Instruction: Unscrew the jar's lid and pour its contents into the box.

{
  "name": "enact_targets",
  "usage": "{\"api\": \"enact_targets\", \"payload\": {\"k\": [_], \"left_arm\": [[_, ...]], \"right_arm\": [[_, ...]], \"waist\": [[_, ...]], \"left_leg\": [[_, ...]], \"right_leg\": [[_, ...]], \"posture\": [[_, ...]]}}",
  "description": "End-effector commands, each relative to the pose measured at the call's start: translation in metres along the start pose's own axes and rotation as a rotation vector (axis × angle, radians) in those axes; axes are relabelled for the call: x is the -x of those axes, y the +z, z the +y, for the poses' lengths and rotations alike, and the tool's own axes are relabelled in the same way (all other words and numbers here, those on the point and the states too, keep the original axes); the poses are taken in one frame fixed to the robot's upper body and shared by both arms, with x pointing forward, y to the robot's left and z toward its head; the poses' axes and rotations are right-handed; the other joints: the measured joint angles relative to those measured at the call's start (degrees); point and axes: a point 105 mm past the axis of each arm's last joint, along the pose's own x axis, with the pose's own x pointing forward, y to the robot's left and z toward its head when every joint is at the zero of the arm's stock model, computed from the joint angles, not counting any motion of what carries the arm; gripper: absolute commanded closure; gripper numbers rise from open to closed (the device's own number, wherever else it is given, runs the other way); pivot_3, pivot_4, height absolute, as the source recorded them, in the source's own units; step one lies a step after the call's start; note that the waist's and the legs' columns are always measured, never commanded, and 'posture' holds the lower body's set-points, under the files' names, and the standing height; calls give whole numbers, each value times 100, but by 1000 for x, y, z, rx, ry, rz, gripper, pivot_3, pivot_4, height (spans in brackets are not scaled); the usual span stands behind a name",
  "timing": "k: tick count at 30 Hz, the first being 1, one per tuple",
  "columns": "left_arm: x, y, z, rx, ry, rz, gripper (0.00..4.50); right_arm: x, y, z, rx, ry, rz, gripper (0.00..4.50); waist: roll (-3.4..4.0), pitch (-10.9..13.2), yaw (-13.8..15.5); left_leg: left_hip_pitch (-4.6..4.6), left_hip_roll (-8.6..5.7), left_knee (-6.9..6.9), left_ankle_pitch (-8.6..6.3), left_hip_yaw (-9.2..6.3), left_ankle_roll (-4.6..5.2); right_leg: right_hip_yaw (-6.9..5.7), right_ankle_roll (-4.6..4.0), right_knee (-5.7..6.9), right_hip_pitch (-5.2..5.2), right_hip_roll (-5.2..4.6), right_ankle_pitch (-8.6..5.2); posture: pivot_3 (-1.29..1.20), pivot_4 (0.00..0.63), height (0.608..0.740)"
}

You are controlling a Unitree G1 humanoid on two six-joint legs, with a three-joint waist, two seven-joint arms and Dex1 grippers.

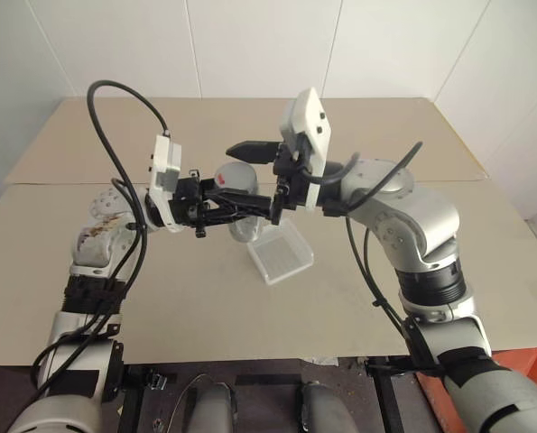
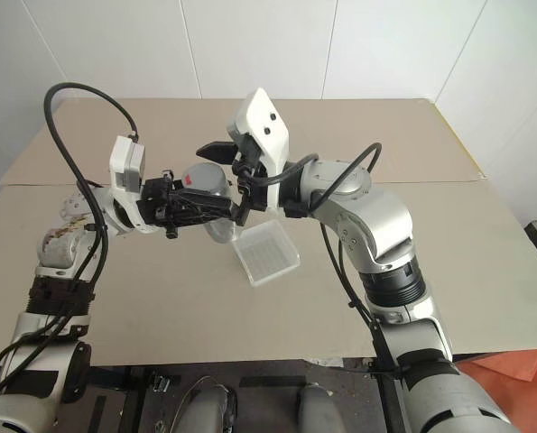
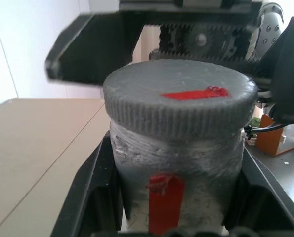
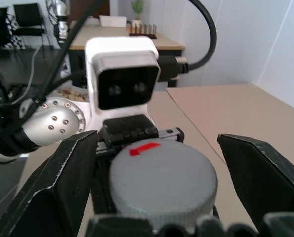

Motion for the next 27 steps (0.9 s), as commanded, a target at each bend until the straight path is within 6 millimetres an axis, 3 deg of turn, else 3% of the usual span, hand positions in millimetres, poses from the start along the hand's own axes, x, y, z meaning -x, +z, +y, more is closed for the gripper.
{"api": "enact_targets", "payload": {"k": [1,7,10,13,18,27], "left_arm": [[-1,13,-1,-57,-34,-14,2446],[2,12,-3,-58,-53,10,2446],[4,14,-3,-61,-59,12,2446],[5,15,-2,-64,-58,12,2446],[6,19,-3,-55,-86,-2,2446],[1,32,-23,1,-350,-9,2446]], "right_arm": [[-2,10,-1,31,-5,-21,0],[-1,13,-1,36,8,-39,0],[-2,12,1,33,21,-43,618],[-3,12,1,26,27,-50,1621],[-3,14,2,1,69,-84,1758],[20,19,34,-3,771,-200,1758]], "waist": [[0,0,-2],[0,0,1],[0,0,0],[0,0,2],[0,0,1],[2,2,-2]], "left_leg": [[0,0,0,0,0,0],[0,0,2,0,0,0],[0,0,2,0,0,0],[0,0,2,0,-1,0],[0,0,3,0,-1,0],[0,1,9,0,-2,0]], "right_leg": [[0,0,0,0,0,0],[0,0,1,0,-1,0],[0,0,1,0,0,0],[0,0,1,0,0,0],[-1,0,2,1,0,0],[-4,1,-1,8,2,0]], "posture": [[0,150,740],[0,150,740],[0,150,740],[0,150,740],[0,150,740],[0,150,740]]}}
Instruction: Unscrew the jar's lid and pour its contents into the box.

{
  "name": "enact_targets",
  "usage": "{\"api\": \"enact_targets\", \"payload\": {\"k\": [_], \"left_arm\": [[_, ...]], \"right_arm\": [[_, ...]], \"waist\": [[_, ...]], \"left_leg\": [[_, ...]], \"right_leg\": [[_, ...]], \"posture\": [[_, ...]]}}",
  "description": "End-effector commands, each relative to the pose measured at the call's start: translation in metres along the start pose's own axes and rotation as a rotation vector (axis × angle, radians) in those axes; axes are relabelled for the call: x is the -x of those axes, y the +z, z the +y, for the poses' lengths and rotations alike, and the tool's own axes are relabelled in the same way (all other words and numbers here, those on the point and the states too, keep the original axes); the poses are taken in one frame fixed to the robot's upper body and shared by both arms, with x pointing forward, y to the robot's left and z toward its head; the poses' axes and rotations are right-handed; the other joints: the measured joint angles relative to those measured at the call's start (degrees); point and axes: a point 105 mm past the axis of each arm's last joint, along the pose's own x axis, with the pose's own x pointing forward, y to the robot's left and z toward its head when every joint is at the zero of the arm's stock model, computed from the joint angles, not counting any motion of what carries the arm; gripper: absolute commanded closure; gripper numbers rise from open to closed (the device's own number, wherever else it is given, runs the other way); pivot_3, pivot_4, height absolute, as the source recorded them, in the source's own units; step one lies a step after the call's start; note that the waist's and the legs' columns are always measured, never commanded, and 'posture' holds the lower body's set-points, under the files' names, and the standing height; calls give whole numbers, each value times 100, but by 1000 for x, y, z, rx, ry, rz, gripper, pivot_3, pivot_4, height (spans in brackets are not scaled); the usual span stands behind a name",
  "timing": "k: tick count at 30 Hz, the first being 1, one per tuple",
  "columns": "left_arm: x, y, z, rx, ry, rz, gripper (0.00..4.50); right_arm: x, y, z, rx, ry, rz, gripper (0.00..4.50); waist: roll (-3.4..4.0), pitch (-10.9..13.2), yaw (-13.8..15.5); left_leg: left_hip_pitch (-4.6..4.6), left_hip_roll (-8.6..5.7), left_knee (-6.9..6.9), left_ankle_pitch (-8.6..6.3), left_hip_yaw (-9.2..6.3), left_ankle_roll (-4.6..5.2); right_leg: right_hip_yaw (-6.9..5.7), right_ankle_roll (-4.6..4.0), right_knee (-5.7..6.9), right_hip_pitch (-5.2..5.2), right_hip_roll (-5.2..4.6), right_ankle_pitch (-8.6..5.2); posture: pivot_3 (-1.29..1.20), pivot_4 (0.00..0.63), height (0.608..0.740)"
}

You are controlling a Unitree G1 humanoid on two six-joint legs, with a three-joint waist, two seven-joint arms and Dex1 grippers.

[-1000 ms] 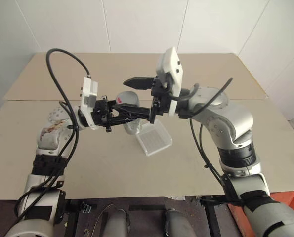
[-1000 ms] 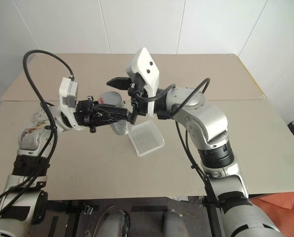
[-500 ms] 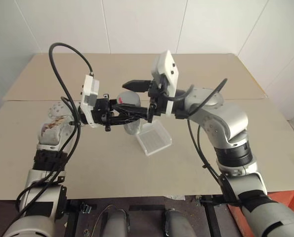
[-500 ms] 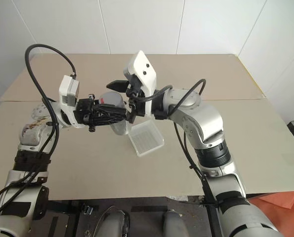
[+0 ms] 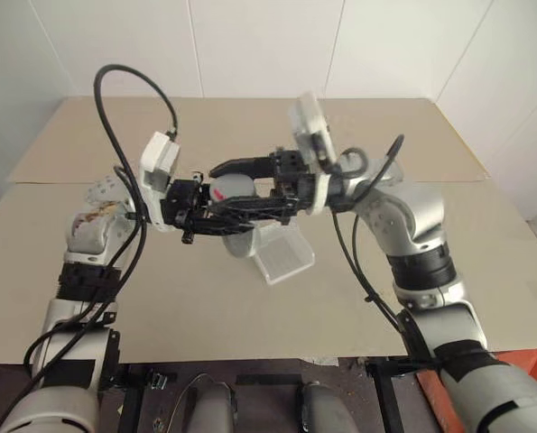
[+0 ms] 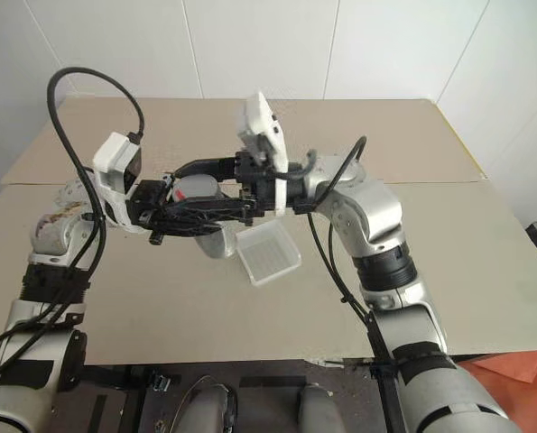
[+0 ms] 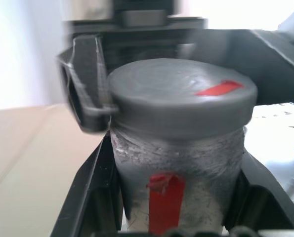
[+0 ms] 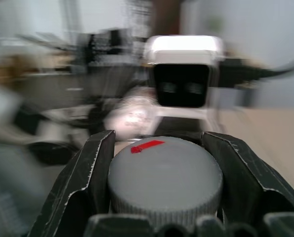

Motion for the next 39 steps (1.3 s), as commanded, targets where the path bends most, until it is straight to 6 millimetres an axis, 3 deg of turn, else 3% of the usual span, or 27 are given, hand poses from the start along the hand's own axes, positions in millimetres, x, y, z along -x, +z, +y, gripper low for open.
{"api": "enact_targets", "payload": {"k": [1,8,9,13,17,19,26,33,39], "left_arm": [[3,18,-1,-26,-33,-14,2446],[-9,22,-4,-43,-105,9,2446],[-8,21,-4,-45,-102,10,2446],[-1,18,-4,-42,-76,26,2446],[8,15,-3,-43,-32,34,2446],[15,13,-2,-27,7,24,2446],[35,-1,4,-14,167,23,2446],[38,-11,15,-61,316,34,2446],[30,-12,17,-61,315,14,2446]], "right_arm": [[2,13,21,57,331,-58,1758],[-13,-1,7,61,391,-21,1758],[-14,-1,6,62,388,-22,1007],[-9,0,-1,80,348,-26,9],[3,4,-11,118,231,-35,9],[20,11,-14,135,124,-47,9],[48,15,-3,196,-211,-2,9],[18,8,-7,156,-488,69,9],[-8,3,-8,128,-503,74,9]], "waist": [[1,1,-5],[3,2,-102],[3,2,-108],[6,4,-122],[7,5,-119],[7,5,-99],[7,5,-12],[8,6,-35],[8,6,1]], "left_leg": [[0,0,1,0,0,0],[3,5,0,0,-2,0],[3,4,0,0,-2,0],[2,3,1,0,-2,0],[2,4,2,0,-4,0],[2,4,2,0,-4,0],[-1,4,0,0,-4,0],[1,4,2,0,-2,0],[-3,0,4,0,-2,0]], "right_leg": [[0,0,1,0,0,0],[2,0,5,-6,2,0],[2,0,5,-6,2,0],[2,0,8,-7,0,0],[1,0,10,-6,1,0],[0,0,10,-6,1,0],[-2,0,10,-7,-1,0],[4,0,15,-11,1,0],[3,0,10,-10,-2,0]], "posture": [[0,150,740],[0,150,740],[0,150,740],[0,150,740],[0,150,740],[0,150,740],[0,150,740],[0,150,740],[0,150,740]]}}
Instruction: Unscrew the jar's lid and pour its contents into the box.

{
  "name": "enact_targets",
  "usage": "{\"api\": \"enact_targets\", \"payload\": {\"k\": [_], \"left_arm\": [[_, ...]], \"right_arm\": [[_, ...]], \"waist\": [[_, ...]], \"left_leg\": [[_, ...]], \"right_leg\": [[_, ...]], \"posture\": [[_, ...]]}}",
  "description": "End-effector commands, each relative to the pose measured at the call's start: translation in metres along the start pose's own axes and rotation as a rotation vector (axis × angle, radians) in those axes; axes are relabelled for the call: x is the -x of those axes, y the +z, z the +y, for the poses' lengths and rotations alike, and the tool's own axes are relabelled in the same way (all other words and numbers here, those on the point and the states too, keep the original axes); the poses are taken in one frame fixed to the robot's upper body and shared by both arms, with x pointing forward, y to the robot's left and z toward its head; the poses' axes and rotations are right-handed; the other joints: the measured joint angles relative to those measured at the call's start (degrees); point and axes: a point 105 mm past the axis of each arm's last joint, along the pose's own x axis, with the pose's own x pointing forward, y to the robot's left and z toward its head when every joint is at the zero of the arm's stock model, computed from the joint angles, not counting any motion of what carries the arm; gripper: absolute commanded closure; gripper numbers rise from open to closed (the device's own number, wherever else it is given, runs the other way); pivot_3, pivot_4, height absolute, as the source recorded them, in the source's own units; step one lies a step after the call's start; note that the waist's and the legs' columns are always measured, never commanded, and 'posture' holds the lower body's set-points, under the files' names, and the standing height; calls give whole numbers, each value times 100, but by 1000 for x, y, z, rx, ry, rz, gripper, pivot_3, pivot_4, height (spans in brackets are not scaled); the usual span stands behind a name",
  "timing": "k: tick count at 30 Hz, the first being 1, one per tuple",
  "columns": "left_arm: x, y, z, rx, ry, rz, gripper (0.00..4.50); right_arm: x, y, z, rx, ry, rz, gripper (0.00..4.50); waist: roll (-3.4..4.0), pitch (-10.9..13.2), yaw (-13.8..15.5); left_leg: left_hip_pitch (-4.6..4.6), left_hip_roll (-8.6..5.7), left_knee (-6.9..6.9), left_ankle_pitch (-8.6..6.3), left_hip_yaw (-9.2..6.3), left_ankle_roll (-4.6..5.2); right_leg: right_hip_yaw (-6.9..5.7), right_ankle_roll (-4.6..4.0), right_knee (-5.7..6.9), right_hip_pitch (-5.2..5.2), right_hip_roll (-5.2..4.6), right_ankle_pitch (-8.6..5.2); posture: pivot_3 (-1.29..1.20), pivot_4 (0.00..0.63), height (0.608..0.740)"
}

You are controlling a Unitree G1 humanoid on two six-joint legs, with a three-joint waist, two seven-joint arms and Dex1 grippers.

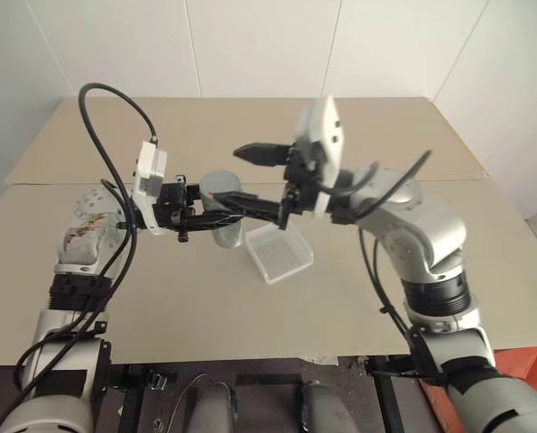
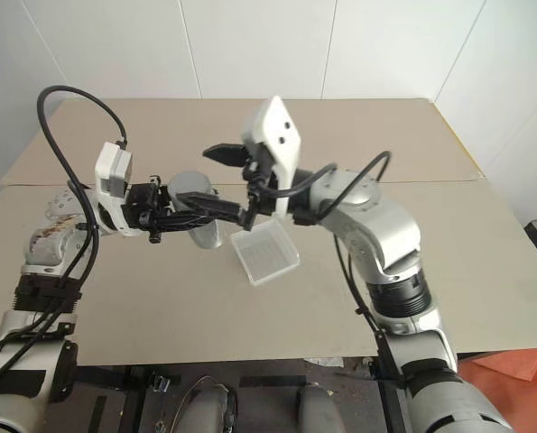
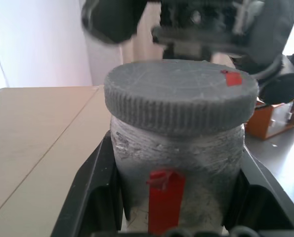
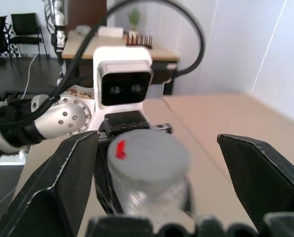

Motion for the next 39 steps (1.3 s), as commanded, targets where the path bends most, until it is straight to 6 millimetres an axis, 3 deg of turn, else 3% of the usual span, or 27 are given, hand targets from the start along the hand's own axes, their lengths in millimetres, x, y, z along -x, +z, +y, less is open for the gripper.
{"api": "enact_targets", "payload": {"k": [1,11,28,39], "left_arm": [[0,12,-1,-47,2,-28,2446],[1,16,-5,-40,-16,-39,2446],[30,26,-14,-19,-8,-6,2446],[32,25,-16,-19,7,3,2446]], "right_arm": [[-9,14,5,40,-8,-27,9],[-20,5,-13,34,-83,6,9],[25,-4,-55,67,-209,71,9],[34,-3,-56,93,-206,91,9]], "waist": [[0,0,3],[0,0,-2],[0,0,-24],[0,0,-22]], "left_leg": [[-1,0,0,0,0,0],[-1,1,-1,0,-1,0],[-1,3,-1,0,-2,0],[-1,3,-3,0,0,0]], "right_leg": [[-1,0,-1,0,0,0],[-2,0,-1,-1,1,0],[-2,0,-2,-1,2,0],[-3,0,-5,0,2,0]], "posture": [[0,150,740],[0,150,740],[0,150,740],[0,150,740]]}}
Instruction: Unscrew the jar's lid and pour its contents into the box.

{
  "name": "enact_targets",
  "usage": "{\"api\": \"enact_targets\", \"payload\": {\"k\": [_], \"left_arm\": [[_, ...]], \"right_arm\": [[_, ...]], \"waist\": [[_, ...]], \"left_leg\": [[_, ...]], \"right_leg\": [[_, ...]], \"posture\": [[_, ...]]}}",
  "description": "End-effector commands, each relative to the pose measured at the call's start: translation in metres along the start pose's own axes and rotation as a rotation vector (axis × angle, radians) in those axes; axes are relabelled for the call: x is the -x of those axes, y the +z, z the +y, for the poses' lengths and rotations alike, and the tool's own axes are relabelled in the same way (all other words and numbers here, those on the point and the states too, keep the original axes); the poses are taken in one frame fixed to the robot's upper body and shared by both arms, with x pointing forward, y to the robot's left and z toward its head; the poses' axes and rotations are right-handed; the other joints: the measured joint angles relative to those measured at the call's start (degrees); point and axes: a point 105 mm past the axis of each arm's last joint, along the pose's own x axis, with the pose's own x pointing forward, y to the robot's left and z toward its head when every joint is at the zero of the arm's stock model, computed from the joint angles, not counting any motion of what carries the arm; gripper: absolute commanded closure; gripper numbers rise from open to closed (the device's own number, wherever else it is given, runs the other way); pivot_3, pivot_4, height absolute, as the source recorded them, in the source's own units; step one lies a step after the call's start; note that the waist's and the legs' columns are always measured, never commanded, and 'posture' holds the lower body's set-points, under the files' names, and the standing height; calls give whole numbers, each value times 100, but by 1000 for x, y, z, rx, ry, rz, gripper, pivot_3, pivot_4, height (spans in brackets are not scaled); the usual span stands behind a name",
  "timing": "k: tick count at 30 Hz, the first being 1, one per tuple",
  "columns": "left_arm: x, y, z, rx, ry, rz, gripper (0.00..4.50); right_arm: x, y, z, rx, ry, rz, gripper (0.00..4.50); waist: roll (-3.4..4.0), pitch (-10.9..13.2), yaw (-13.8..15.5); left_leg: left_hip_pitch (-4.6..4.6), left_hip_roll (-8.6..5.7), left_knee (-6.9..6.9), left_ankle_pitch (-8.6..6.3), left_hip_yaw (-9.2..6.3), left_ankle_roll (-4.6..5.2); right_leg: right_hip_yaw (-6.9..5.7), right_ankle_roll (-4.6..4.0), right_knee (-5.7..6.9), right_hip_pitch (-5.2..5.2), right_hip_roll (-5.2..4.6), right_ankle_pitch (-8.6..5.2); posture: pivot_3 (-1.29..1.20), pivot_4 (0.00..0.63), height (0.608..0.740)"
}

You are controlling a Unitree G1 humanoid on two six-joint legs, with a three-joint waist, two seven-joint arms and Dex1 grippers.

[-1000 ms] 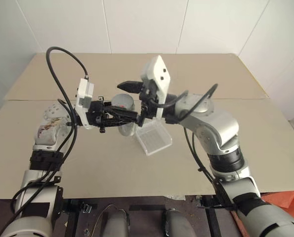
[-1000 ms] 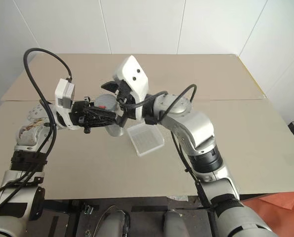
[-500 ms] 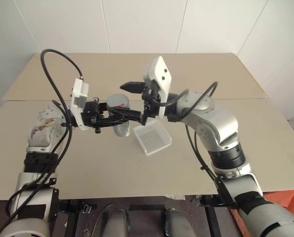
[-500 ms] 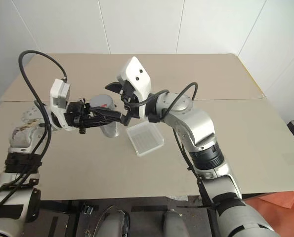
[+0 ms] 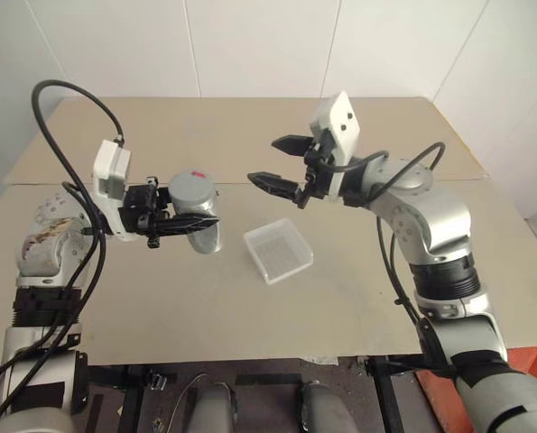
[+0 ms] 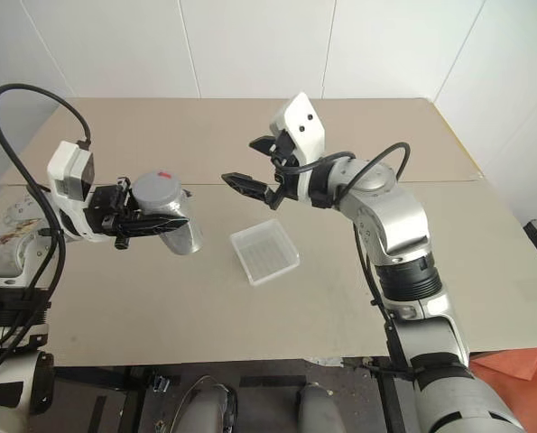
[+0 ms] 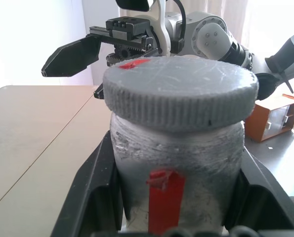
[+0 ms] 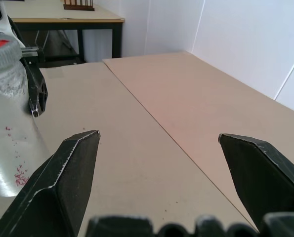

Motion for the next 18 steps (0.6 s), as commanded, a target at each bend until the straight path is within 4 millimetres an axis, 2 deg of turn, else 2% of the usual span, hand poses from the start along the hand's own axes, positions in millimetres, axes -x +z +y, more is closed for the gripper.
{"api": "enact_targets", "payload": {"k": [1,10,14,18], "left_arm": [[-2,5,1,-39,4,-7,2446],[-26,-8,19,-48,41,-38,2446],[-34,-9,22,-49,23,-50,2446],[-37,-8,23,-52,10,-57,2446]], "right_arm": [[7,20,5,65,17,-60,9],[7,45,45,63,184,-139,9],[-7,47,58,57,224,-153,9],[-20,48,63,44,242,-166,9]], "waist": [[0,0,5],[0,0,39],[0,0,18],[0,0,-5]], "left_leg": [[0,0,0,0,0,0],[0,-1,3,0,-2,0],[0,-2,2,0,-1,0],[0,-1,2,0,-2,0]], "right_leg": [[0,0,0,0,0,0],[-2,0,0,3,-1,0],[-1,0,1,2,-1,0],[-1,0,3,0,1,0]], "posture": [[0,150,740],[0,150,740],[0,150,740],[0,150,740]]}}
